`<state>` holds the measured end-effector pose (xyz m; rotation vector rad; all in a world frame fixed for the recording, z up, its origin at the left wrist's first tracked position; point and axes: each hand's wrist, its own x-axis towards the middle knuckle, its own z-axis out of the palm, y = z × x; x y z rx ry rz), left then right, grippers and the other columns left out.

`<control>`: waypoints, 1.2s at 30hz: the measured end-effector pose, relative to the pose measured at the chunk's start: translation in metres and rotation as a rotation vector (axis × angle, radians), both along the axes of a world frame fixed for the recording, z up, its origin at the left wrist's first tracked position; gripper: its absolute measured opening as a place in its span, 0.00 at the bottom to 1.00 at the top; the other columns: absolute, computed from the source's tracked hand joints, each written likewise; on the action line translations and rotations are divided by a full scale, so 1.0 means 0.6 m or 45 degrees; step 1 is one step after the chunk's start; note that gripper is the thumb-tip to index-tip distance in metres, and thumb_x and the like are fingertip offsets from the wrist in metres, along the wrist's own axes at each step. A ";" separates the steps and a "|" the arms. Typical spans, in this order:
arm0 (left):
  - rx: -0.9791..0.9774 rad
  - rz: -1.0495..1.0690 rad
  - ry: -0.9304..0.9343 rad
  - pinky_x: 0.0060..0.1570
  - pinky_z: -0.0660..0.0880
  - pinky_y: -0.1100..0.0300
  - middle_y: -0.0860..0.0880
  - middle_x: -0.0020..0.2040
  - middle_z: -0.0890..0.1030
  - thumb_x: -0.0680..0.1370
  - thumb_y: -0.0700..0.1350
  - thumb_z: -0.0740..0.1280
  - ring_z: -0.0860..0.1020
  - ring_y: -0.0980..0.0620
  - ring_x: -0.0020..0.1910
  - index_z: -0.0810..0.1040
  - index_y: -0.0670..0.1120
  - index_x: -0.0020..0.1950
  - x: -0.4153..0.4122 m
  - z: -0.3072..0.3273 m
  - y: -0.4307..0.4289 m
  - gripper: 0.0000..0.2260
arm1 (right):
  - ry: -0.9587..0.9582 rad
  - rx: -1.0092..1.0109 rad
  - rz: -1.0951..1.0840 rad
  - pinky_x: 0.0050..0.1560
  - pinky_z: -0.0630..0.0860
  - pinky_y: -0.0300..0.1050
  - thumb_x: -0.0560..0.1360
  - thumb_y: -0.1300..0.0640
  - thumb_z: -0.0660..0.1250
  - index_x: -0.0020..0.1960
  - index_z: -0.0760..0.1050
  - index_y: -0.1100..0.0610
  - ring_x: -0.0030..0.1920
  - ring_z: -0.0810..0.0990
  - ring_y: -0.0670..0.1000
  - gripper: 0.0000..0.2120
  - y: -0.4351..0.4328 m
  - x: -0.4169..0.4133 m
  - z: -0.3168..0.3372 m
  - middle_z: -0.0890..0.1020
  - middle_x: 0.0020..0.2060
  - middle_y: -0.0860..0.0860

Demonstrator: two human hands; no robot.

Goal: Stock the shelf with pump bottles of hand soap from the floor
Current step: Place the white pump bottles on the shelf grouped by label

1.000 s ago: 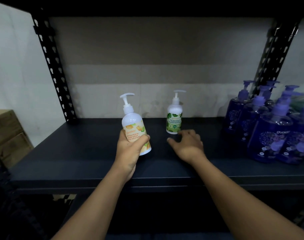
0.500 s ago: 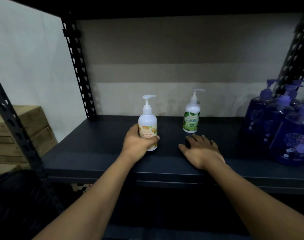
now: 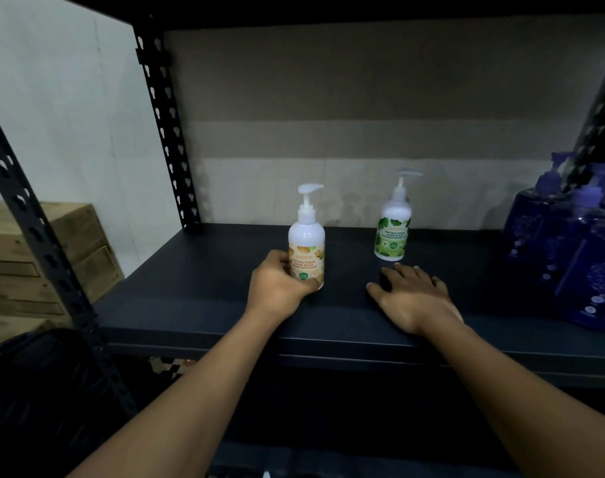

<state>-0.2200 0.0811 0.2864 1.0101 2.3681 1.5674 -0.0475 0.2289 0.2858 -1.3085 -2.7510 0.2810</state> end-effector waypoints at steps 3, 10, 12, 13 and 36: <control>-0.005 0.018 -0.042 0.38 0.70 0.75 0.53 0.51 0.81 0.68 0.44 0.81 0.78 0.57 0.47 0.77 0.45 0.60 -0.019 0.004 0.028 0.24 | 0.004 0.001 0.000 0.78 0.50 0.58 0.79 0.33 0.47 0.80 0.58 0.46 0.81 0.51 0.55 0.33 -0.001 0.000 0.000 0.55 0.81 0.48; -0.036 0.062 0.031 0.49 0.71 0.64 0.47 0.60 0.84 0.68 0.46 0.81 0.82 0.50 0.56 0.79 0.43 0.62 -0.061 0.005 0.090 0.24 | 0.017 0.004 -0.001 0.77 0.49 0.58 0.80 0.34 0.47 0.80 0.57 0.47 0.81 0.50 0.54 0.32 -0.002 -0.001 0.000 0.55 0.81 0.48; -0.022 0.070 0.038 0.49 0.71 0.65 0.47 0.59 0.84 0.68 0.46 0.81 0.82 0.50 0.56 0.79 0.43 0.62 -0.068 0.004 0.102 0.24 | 0.010 -0.004 -0.001 0.77 0.48 0.58 0.80 0.34 0.47 0.80 0.56 0.47 0.81 0.50 0.54 0.32 -0.001 0.000 0.001 0.55 0.81 0.48; -0.018 0.074 0.037 0.49 0.71 0.64 0.47 0.59 0.84 0.68 0.46 0.81 0.82 0.50 0.56 0.80 0.43 0.61 -0.070 0.003 0.107 0.24 | 0.009 -0.007 0.000 0.77 0.48 0.58 0.80 0.34 0.47 0.80 0.56 0.47 0.81 0.49 0.54 0.32 -0.001 -0.001 0.000 0.54 0.81 0.48; 0.019 0.179 0.094 0.47 0.72 0.61 0.43 0.58 0.83 0.69 0.44 0.80 0.82 0.45 0.57 0.79 0.40 0.60 -0.090 -0.007 0.132 0.22 | 0.012 -0.001 0.004 0.77 0.49 0.58 0.80 0.34 0.47 0.80 0.57 0.47 0.81 0.50 0.54 0.32 0.000 -0.002 0.000 0.55 0.81 0.49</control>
